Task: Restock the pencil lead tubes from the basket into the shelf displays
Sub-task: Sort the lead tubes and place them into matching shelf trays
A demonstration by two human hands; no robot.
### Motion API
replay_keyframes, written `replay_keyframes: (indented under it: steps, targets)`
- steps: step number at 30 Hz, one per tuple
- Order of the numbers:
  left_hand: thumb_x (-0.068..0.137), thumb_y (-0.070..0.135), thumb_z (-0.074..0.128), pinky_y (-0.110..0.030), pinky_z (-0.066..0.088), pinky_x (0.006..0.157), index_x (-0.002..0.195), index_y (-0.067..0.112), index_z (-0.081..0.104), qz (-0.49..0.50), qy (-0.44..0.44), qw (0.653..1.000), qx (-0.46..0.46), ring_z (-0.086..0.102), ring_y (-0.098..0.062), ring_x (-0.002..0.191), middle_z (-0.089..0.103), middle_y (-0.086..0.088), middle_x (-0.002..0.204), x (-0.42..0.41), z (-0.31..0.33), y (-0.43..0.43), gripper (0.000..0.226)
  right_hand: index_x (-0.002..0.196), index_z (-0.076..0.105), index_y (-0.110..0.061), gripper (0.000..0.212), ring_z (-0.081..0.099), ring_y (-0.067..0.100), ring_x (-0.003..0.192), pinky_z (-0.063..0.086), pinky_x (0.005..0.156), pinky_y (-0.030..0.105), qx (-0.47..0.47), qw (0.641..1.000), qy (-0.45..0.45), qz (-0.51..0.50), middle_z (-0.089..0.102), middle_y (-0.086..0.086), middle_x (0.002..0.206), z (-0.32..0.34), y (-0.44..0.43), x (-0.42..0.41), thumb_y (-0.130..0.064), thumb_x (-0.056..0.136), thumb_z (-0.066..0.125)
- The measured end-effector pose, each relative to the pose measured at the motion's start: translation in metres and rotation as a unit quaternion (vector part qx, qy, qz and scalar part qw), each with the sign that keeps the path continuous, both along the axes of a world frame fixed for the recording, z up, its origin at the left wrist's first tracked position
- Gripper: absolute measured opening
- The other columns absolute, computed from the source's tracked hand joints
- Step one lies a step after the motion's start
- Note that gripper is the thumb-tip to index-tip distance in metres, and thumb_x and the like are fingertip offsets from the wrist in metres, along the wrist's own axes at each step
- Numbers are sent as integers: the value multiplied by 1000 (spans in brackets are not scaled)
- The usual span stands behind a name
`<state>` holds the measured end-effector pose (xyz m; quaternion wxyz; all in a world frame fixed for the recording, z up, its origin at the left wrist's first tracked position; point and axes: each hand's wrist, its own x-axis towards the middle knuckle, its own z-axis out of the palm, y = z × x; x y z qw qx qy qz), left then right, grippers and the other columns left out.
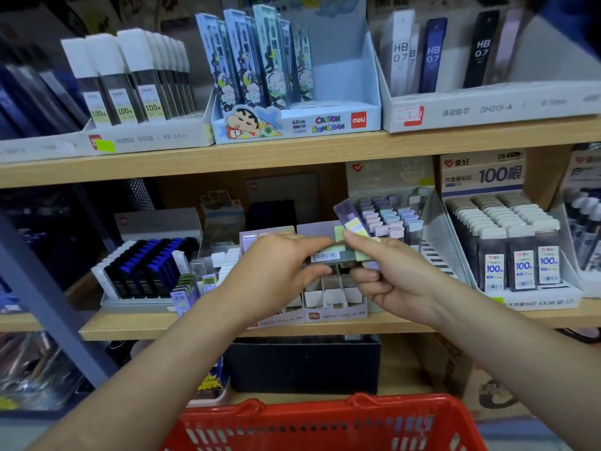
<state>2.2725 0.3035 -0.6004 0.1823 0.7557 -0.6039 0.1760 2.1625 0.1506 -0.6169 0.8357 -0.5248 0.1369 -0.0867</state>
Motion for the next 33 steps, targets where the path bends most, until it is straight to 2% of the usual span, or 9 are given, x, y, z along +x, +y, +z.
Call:
replay_keyframes:
  steps: [2, 4, 7, 11, 16, 22, 27, 30, 33]
  targets:
    - [95, 31, 56, -30, 47, 63, 123, 31, 60, 11, 46, 999, 5, 54, -5, 69, 64, 10, 79, -1, -1, 3, 28, 98, 62, -16, 36, 28, 4, 45, 18, 34, 13, 27, 999, -4, 16, 49, -1, 71, 3, 2, 1, -44, 78, 70]
    - [98, 24, 52, -26, 50, 62, 121, 28, 62, 16, 182, 983, -20, 59, -3, 65, 64, 9, 76, -5, -2, 3, 25, 97, 61, -16, 34, 25, 3, 45, 16, 36, 13, 35, 998, -21, 39, 43, -2, 68, 6, 3, 1, -44, 78, 69]
    - [101, 12, 45, -32, 58, 75, 110, 17, 66, 10, 422, 902, -84, 69, -12, 76, 72, -3, 87, -15, 0, 4, 23, 85, 63, -13, 8, 27, 1, 43, 17, 35, 11, -2, 998, -43, 52, 44, -3, 64, 7, 6, 0, -18, 81, 67]
    - [102, 15, 43, -30, 58, 74, 107, 9, 64, -2, 550, 831, -83, 72, -20, 80, 74, -10, 88, -21, 1, 7, 22, 81, 63, -11, 4, 26, 1, 39, 17, 34, 11, 1, 998, -43, 36, 44, -5, 54, 5, 9, 2, -11, 79, 66]
    - [94, 16, 60, -28, 52, 71, 104, 16, 66, 36, 477, 870, -123, 64, -14, 76, 72, -7, 87, -16, 2, 7, 12, 85, 65, -13, 11, 26, 1, 40, 21, 32, 12, -33, 999, -24, 15, 44, -7, 54, 4, 9, 3, -13, 76, 71]
    - [88, 13, 67, -20, 51, 62, 125, 25, 57, -10, 459, 872, -169, 64, -9, 71, 73, -4, 84, -13, 10, 2, 40, 83, 64, -15, 18, 27, 3, 42, 23, 35, 14, -125, 991, 11, 40, 44, -5, 60, 6, 12, 0, -18, 70, 76]
    - [86, 11, 70, -28, 57, 68, 112, 28, 61, 24, 404, 892, -200, 69, -9, 70, 73, -2, 78, -7, 8, -5, 33, 97, 54, -16, 7, 25, 6, 42, 15, 35, 16, -191, 977, 93, 28, 44, -2, 61, 21, -2, -11, -23, 98, 55]
    - [85, 17, 72, -37, 59, 74, 98, 40, 58, 61, 346, 911, -219, 69, -11, 76, 71, 4, 83, 2, 6, -11, 30, 100, 52, -13, 9, 28, 9, 43, 18, 37, 19, -323, 932, 160, 41, 50, 5, 67, 37, -24, -27, -18, 100, 45]
    - [89, 20, 67, -27, 57, 76, 99, 34, 61, 92, 284, 935, -193, 67, -4, 78, 70, 7, 93, 4, 9, -25, 18, 89, 61, -6, 13, 45, 10, 44, 35, 41, 21, -485, 844, 202, 106, 63, 7, 72, 48, -37, -42, -15, 98, 56]
